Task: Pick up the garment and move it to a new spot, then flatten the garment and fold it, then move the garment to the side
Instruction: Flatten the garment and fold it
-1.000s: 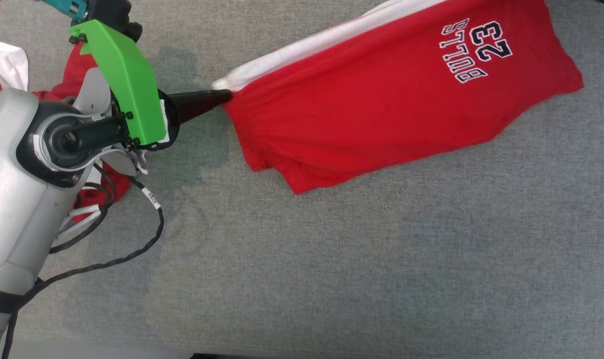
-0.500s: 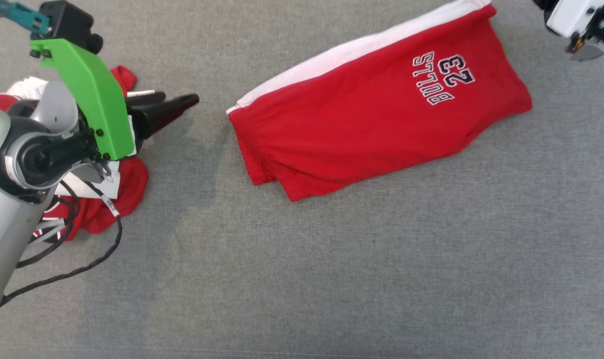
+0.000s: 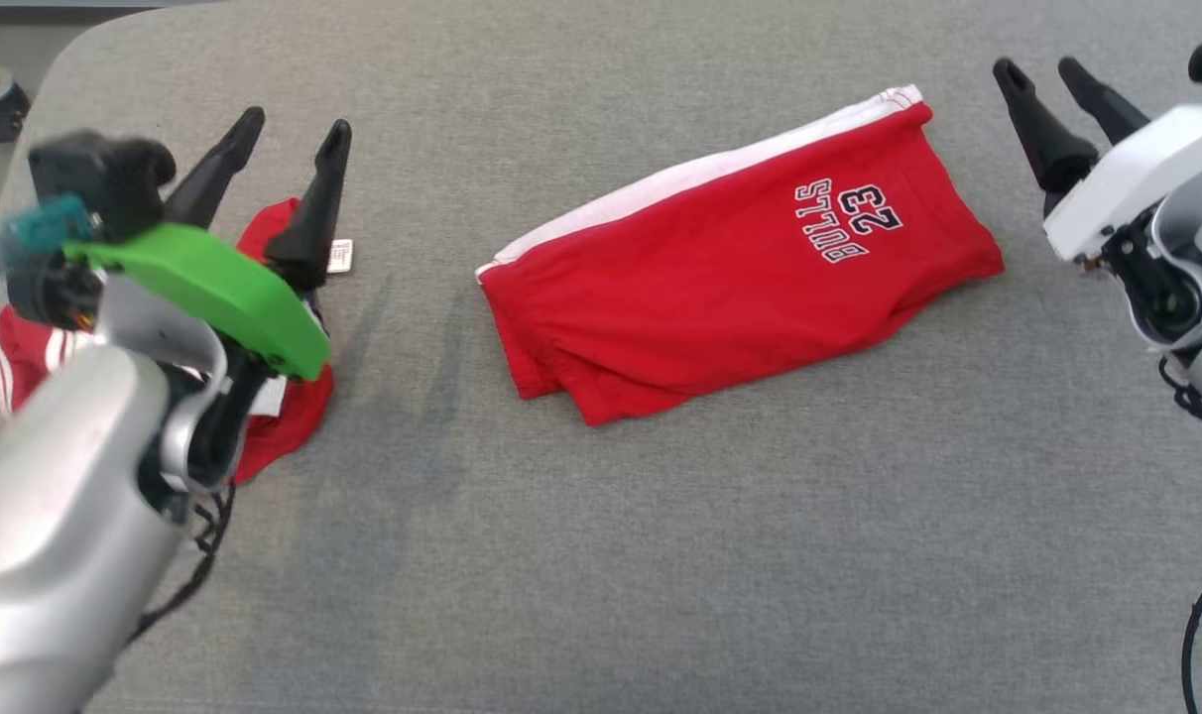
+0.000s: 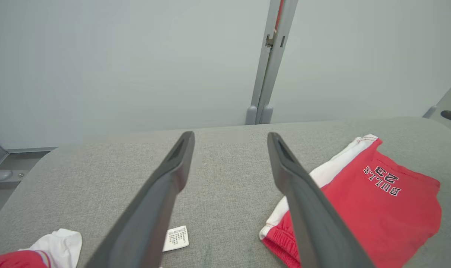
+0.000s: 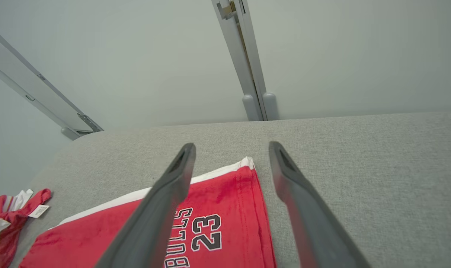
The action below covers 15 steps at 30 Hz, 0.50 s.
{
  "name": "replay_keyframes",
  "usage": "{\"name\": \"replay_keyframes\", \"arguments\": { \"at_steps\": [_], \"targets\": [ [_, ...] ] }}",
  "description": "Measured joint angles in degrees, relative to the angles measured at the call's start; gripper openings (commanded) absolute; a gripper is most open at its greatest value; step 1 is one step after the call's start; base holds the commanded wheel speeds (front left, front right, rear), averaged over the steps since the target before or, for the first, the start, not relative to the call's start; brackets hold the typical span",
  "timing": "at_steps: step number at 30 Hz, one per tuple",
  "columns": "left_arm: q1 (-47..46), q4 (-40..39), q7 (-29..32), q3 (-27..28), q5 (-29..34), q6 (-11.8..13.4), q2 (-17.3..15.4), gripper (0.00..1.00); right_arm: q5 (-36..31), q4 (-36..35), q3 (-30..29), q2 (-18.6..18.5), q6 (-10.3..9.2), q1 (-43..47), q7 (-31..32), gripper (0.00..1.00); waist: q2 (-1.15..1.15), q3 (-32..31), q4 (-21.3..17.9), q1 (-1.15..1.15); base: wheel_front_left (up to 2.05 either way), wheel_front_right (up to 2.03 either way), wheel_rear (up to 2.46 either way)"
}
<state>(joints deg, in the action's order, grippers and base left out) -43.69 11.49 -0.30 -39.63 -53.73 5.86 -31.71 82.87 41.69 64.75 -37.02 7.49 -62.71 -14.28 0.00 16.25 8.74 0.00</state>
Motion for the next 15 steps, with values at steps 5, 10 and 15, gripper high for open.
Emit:
{"name": "replay_keyframes", "arguments": {
  "at_steps": [5,10,15],
  "targets": [
    [4.71,-1.77,-10.33,-1.22,6.54,5.41,2.38,1.00,-2.18,5.10,2.22,1.53,0.00,0.91,0.82,1.00,0.00,0.11,1.66,0.00,0.00,0.00,0.00],
    [9.64,-5.26,-13.99,-1.69,11.06,10.06,6.38,1.00,-2.05,10.05,3.81,2.48,0.03,1.04,4.20,1.00,0.00,0.78,3.60,0.00,0.00,0.00,0.00],
    [14.65,-7.56,-14.68,0.93,13.70,11.76,10.27,1.00,0.51,14.23,3.41,3.00,0.03,1.03,8.42,1.00,0.00,1.30,6.05,0.00,0.00,0.00,0.00]
  ]
}}
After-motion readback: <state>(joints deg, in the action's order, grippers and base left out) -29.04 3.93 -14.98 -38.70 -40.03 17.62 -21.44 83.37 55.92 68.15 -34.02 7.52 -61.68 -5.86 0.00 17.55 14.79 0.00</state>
